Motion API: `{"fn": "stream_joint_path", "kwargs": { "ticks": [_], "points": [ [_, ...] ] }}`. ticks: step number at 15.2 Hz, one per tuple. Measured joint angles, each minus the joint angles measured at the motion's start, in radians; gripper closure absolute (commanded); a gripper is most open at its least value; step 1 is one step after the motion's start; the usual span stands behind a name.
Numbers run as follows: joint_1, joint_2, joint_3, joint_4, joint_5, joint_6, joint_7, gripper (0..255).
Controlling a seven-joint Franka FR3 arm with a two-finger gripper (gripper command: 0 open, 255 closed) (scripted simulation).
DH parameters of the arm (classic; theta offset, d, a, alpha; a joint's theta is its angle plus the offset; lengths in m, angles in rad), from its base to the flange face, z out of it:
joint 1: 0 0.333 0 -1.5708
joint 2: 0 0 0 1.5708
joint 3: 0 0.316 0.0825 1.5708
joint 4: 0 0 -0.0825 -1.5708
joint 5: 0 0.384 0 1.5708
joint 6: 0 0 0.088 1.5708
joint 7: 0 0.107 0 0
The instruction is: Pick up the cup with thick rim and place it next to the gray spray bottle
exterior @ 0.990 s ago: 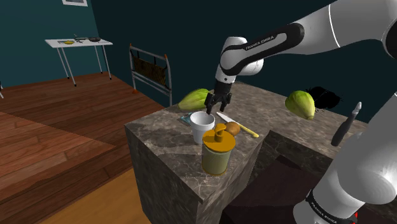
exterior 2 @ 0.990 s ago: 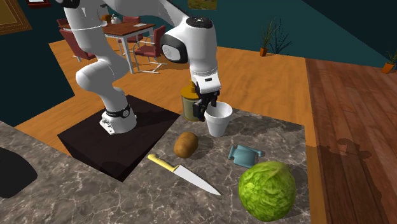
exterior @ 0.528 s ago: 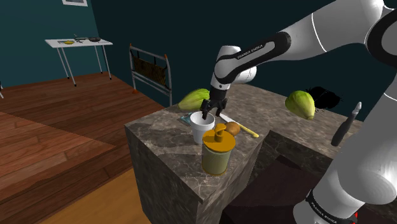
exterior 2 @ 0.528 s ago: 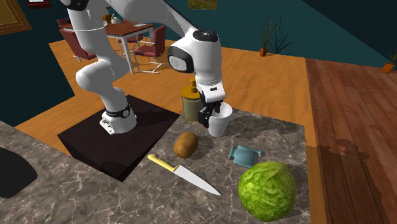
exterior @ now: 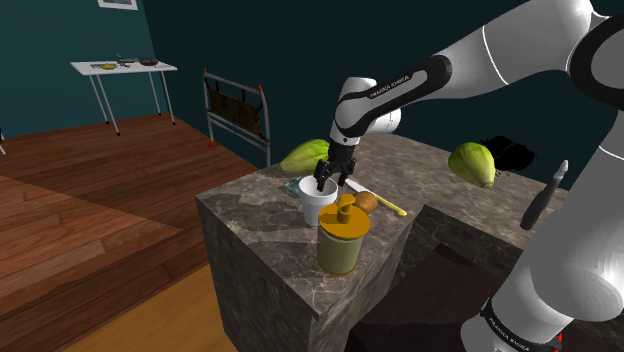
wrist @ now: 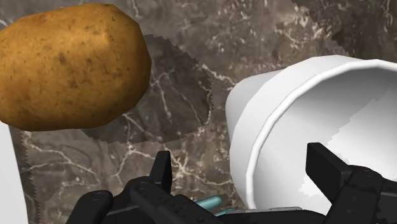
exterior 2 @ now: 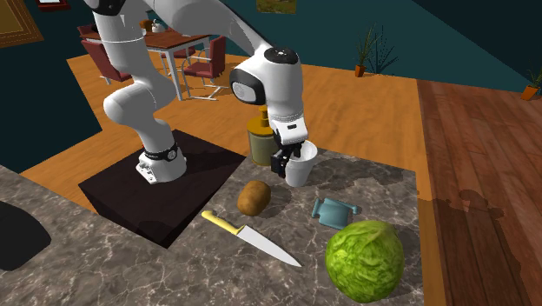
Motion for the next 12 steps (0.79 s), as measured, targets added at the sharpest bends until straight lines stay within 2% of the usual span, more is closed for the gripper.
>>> {"fn": "stream_joint_path", "kwargs": {
  "ticks": [1,12],
  "points": [
    [0.000,0.000,0.000,0.000,0.000,0.000,0.000,255],
    [0.000,-0.004,0.000,0.002,-0.001,-0.006,0.001,255]
  ]
}}
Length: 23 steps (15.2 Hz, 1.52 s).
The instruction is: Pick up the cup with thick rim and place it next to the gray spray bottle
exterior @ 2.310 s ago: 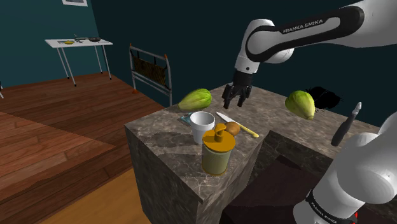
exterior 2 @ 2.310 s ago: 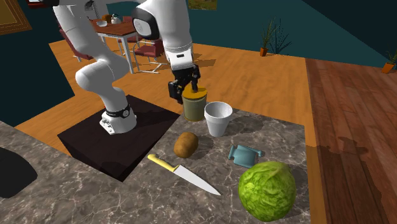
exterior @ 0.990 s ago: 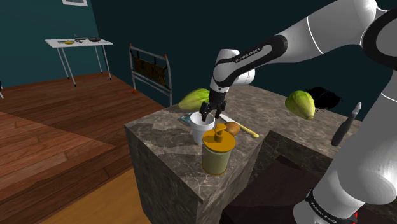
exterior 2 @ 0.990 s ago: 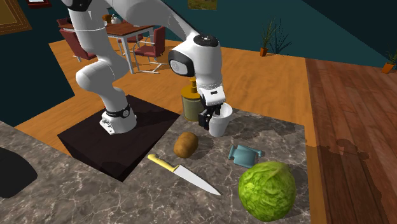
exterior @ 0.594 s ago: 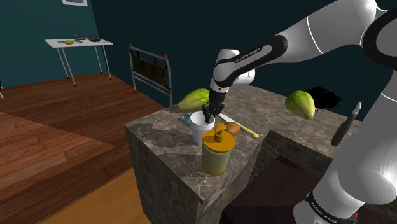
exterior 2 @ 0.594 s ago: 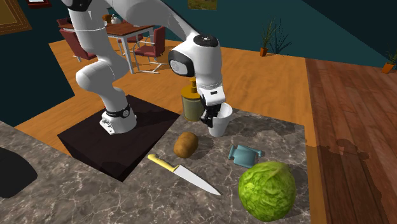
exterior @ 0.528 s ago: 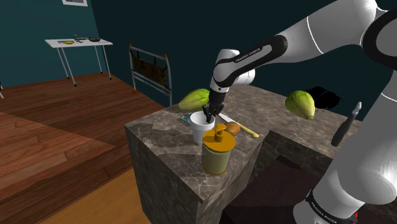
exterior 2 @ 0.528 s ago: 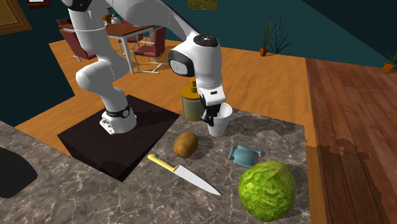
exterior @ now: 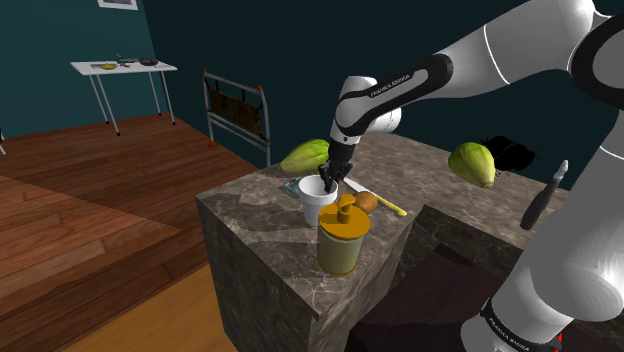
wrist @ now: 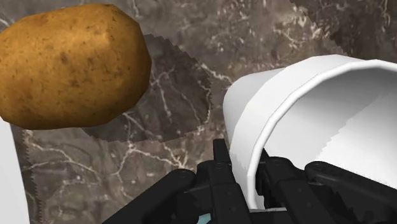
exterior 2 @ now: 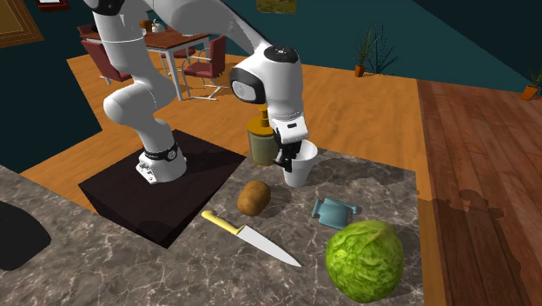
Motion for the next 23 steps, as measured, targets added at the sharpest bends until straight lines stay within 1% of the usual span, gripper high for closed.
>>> {"fn": "stream_joint_path", "kwargs": {
  "ticks": [6,23],
  "points": [
    [0.000,-0.040,0.000,0.030,-0.012,-0.069,0.018,255],
    [-0.004,-0.116,-0.004,0.179,-0.038,-0.291,0.058,255]
  ]
}}
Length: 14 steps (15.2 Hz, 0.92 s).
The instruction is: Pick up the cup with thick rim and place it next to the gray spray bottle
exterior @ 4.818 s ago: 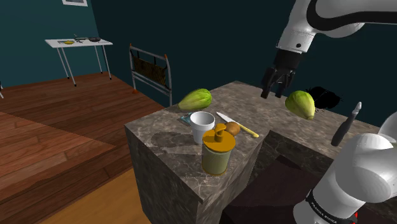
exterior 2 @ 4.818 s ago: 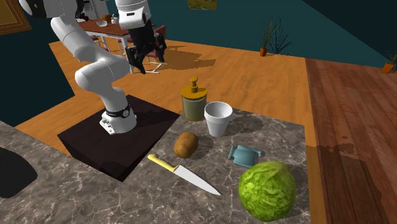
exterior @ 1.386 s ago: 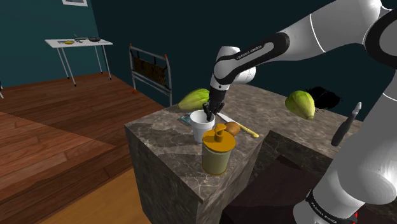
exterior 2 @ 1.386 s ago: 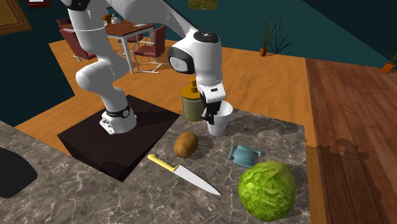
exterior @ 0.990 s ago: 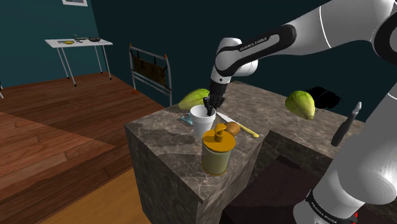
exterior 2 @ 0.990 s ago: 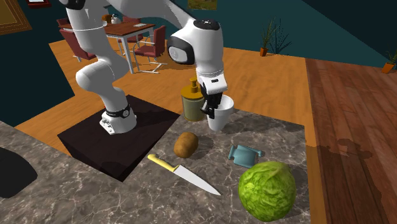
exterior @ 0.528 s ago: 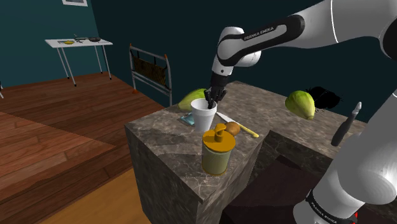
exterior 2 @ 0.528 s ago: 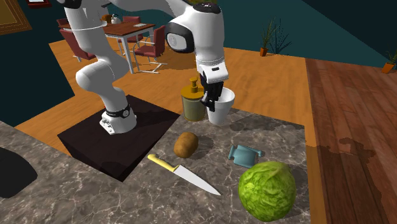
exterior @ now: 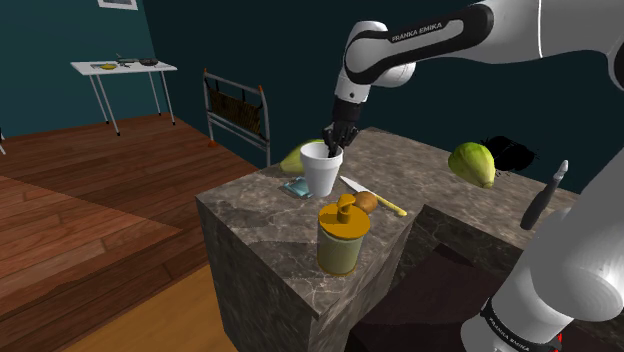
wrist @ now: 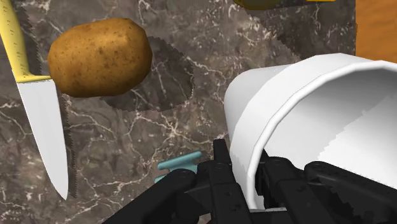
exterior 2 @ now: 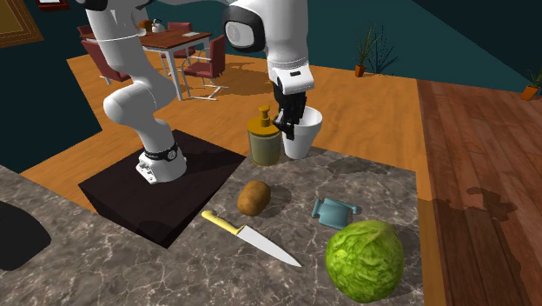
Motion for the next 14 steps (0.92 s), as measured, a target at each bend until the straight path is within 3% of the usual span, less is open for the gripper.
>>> {"fn": "stream_joint_path", "kwargs": {
  "ticks": [14],
  "points": [
    [-0.003,-0.015,-0.003,0.172,-0.011,-0.186,0.026,255]
  ]
}}
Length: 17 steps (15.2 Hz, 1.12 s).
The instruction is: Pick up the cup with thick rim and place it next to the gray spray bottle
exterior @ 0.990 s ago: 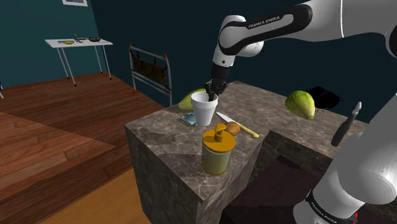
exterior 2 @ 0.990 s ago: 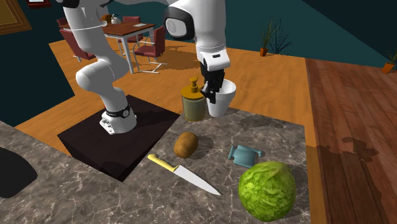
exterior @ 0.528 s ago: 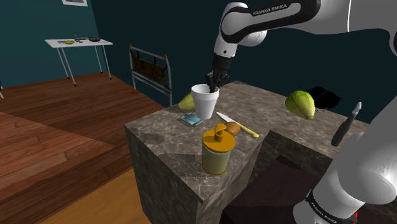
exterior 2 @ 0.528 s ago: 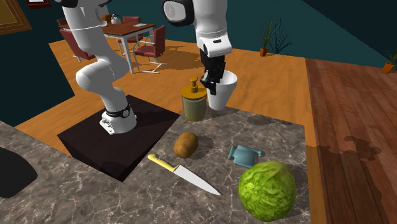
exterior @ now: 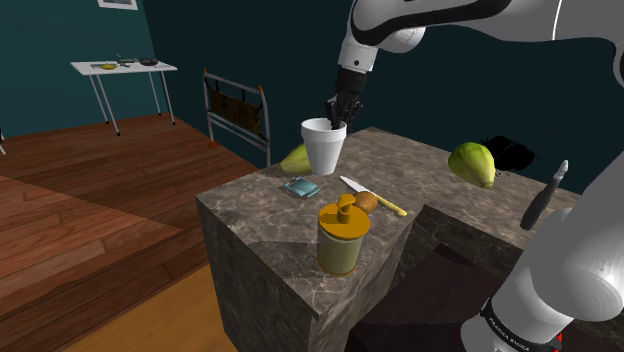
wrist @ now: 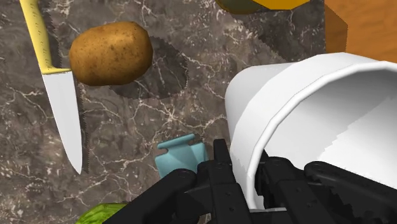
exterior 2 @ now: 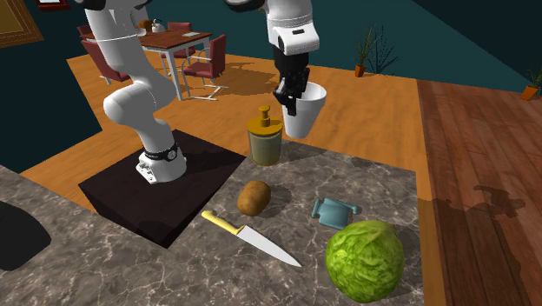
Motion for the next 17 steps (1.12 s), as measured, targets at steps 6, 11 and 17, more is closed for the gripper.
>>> {"fn": "stream_joint_path", "kwargs": {
  "ticks": [6,11,17],
  "points": [
    [-0.001,0.005,-0.002,0.081,-0.002,-0.075,0.009,255],
    [-0.002,0.018,-0.003,0.166,-0.003,-0.147,0.018,255],
    [-0.003,0.038,-0.005,0.273,-0.003,-0.234,0.029,255]
  ]
}}
